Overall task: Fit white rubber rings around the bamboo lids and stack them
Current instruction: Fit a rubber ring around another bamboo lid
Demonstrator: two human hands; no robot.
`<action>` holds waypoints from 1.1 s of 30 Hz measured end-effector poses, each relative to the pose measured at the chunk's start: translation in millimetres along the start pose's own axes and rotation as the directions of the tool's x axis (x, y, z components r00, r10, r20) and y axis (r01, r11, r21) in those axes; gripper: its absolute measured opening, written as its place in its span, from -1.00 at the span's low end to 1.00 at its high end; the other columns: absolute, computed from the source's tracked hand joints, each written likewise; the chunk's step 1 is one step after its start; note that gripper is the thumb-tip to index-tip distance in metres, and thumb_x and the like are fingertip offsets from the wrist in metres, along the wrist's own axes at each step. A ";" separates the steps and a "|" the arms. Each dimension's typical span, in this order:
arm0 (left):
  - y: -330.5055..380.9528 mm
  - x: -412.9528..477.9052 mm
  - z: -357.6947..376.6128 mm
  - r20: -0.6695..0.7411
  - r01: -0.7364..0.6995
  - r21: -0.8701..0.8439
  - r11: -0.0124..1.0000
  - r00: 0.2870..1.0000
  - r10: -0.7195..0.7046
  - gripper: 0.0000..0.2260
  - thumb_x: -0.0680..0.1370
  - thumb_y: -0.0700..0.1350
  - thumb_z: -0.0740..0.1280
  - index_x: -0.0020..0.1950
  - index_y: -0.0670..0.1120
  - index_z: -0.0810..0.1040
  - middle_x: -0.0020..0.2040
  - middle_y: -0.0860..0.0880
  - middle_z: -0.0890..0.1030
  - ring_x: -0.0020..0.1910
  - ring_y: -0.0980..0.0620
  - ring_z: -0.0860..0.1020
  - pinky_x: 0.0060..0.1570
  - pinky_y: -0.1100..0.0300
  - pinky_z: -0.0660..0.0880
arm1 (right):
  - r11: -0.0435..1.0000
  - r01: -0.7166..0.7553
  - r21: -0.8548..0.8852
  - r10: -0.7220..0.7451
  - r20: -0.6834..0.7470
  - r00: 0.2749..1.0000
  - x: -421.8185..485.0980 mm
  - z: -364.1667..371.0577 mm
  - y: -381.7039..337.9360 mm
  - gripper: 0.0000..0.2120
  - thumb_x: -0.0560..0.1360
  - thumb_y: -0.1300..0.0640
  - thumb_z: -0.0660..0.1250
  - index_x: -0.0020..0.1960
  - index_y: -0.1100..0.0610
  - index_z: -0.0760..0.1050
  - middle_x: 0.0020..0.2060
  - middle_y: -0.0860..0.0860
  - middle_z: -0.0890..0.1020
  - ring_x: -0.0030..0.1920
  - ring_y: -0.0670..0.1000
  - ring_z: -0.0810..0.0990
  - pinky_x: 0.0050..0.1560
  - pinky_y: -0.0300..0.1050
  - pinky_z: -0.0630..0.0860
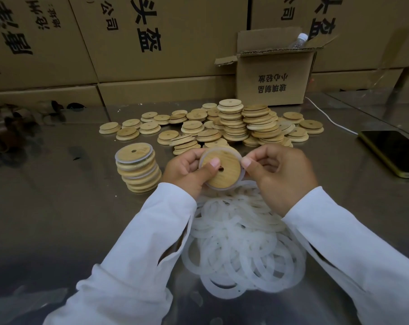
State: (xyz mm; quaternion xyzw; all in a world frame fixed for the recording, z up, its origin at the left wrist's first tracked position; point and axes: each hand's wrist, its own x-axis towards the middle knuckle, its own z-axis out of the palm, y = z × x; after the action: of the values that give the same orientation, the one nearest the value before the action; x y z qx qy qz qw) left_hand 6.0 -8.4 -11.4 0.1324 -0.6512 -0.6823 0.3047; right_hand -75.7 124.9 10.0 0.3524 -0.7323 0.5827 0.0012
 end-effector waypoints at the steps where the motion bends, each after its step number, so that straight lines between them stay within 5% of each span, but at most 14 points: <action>1: -0.3 -0.1 0.4 0.002 -0.001 0.007 1.000 1.000 0.001 -0.85 0.47 -0.30 0.32 -0.08 -0.06 0.58 -0.26 0.00 0.68 -0.22 0.04 0.64 -0.02 -0.06 0.54 | 1.000 -0.004 0.014 0.004 -0.001 1.000 -1.0 0.3 0.9 -0.84 0.44 0.21 0.38 -0.29 0.02 0.54 -0.30 -0.06 0.64 -0.19 -0.01 0.64 -0.07 -0.13 0.56; 8: -1.4 -1.1 5.2 -0.014 0.004 -0.038 0.999 1.000 -0.005 -0.88 0.43 -0.26 0.34 -0.07 -0.09 0.56 -0.28 0.00 0.68 -0.23 0.04 0.64 -0.11 0.05 0.59 | 0.976 -0.052 0.209 0.054 -0.001 0.999 -3.4 0.1 3.3 -0.87 0.44 0.22 0.37 -0.24 0.03 0.58 -0.28 -0.06 0.66 -0.20 -0.07 0.65 -0.14 -0.33 0.56; 19: 8.1 -4.8 9.5 -0.122 0.030 -0.066 0.997 0.992 -0.038 -0.88 0.44 -0.27 0.37 -0.05 -0.12 0.56 -0.09 -0.18 0.62 -0.03 -0.16 0.59 0.08 -0.14 0.52 | 0.969 0.024 0.244 -0.035 0.040 0.999 -6.0 2.9 1.5 -0.70 0.47 0.36 0.29 -0.10 -0.02 0.61 -0.14 -0.11 0.68 -0.06 -0.12 0.64 0.02 -0.27 0.53; 21: 12.6 -6.8 8.8 -0.166 -0.041 -0.015 0.999 0.985 0.038 -0.83 0.39 -0.24 0.45 -0.07 -0.06 0.58 -0.06 -0.14 0.62 -0.02 -0.09 0.59 0.00 -0.01 0.56 | 0.967 0.003 0.254 -0.008 0.019 1.000 -4.9 2.0 2.8 -0.68 0.47 0.35 0.28 -0.09 -0.08 0.58 -0.14 -0.12 0.67 -0.06 -0.10 0.64 0.04 -0.24 0.52; 24: 25.4 -9.6 1.7 -0.331 -0.251 0.127 0.960 0.901 0.279 -0.84 0.41 -0.20 0.44 -0.07 0.00 0.57 -0.14 0.06 0.63 -0.16 0.24 0.60 -0.21 0.37 0.51 | 0.967 -0.023 0.253 0.019 0.018 1.000 -4.0 -0.2 3.7 -0.65 0.48 0.34 0.28 -0.09 -0.13 0.54 -0.16 -0.15 0.65 -0.08 -0.11 0.63 -0.01 -0.29 0.53; 26: 34.4 -8.8 -8.2 -0.461 -0.323 0.150 0.934 0.813 0.356 -0.83 0.42 -0.20 0.43 -0.02 -0.04 0.57 -0.13 0.07 0.62 -0.18 0.28 0.59 -0.18 0.42 0.49 | 0.969 -0.029 0.244 0.021 0.034 0.999 -4.6 -0.7 4.2 -0.67 0.48 0.34 0.28 -0.09 -0.12 0.54 -0.15 -0.15 0.65 -0.09 -0.12 0.63 -0.05 -0.35 0.53; 33: 36.9 -0.5 -47.6 -0.707 -0.215 0.208 0.954 0.641 0.299 -0.81 0.43 -0.10 0.44 0.03 0.00 0.57 -0.12 0.09 0.62 -0.21 0.31 0.59 -0.18 0.43 0.53 | 0.979 -0.049 0.200 0.041 0.045 0.998 -4.1 0.3 6.8 -0.68 0.48 0.31 0.30 -0.10 -0.14 0.53 -0.15 -0.14 0.64 -0.08 -0.09 0.62 -0.06 -0.30 0.49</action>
State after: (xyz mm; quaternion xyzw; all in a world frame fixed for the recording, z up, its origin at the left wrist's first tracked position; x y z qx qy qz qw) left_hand 42.9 -45.3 18.7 0.3156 -0.5220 -0.4866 0.6254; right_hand -76.0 127.2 2.5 0.3458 -0.6775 0.6462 -0.0626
